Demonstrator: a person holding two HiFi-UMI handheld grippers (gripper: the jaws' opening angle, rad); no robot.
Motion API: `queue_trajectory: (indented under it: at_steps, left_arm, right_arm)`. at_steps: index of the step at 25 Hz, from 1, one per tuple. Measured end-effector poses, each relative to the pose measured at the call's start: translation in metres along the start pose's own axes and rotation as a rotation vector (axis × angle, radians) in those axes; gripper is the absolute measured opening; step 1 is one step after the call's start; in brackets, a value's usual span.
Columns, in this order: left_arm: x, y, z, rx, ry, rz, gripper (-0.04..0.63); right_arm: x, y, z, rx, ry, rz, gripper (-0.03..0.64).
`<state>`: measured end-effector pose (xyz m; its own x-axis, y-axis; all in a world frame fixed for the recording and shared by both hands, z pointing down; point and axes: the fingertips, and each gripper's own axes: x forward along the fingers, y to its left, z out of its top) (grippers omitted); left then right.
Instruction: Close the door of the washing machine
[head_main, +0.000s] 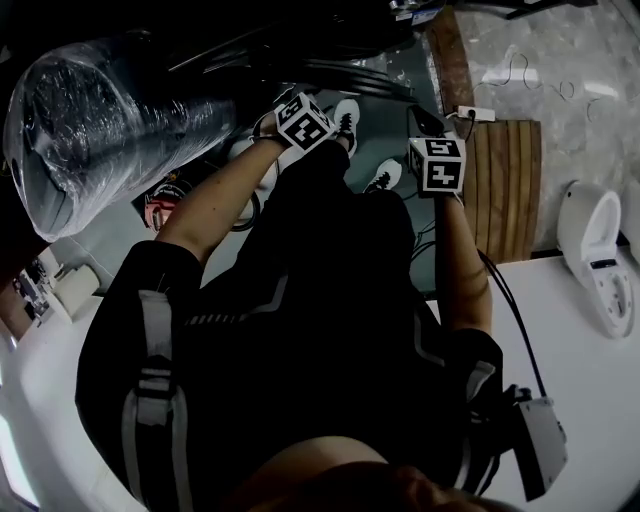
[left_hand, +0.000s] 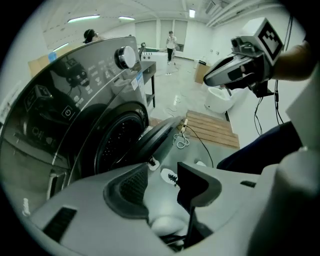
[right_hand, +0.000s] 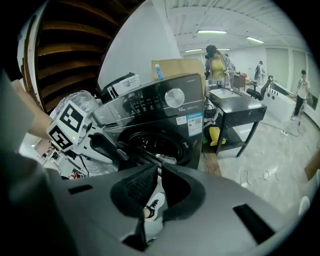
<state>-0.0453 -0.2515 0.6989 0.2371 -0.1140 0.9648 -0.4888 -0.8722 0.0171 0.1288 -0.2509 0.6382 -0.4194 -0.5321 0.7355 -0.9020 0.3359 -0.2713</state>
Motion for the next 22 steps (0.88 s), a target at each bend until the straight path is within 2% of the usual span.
queue_trajectory:
  at_steps: [3,5,8,12,18,22]
  left_arm:
    - [-0.001,0.007,0.005,0.094,0.038,0.017,0.183]
    - [-0.004,0.014,0.011,0.129,0.030,0.047,0.183]
    - [-0.009,0.027,0.021,0.138,0.005,0.081,0.183]
    - [-0.001,0.047,0.028,0.170,0.013,0.125,0.183]
    - [0.007,0.065,0.024,0.242,0.035,0.155,0.160]
    - [0.008,0.076,0.029,0.233,0.012,0.169,0.127]
  right_arm:
    - [0.025,0.003,-0.008,0.001,0.022,0.018,0.051]
    - [0.043,0.004,-0.014,0.008,0.046,0.020,0.058]
    - [0.069,0.002,-0.020,0.038,0.074,0.017,0.058]
    - [0.095,-0.008,-0.020,0.065,0.093,0.006,0.058]
    - [0.124,-0.011,-0.007,0.127,0.062,0.032,0.061]
    - [0.134,-0.023,-0.004,0.148,0.069,0.009,0.059]
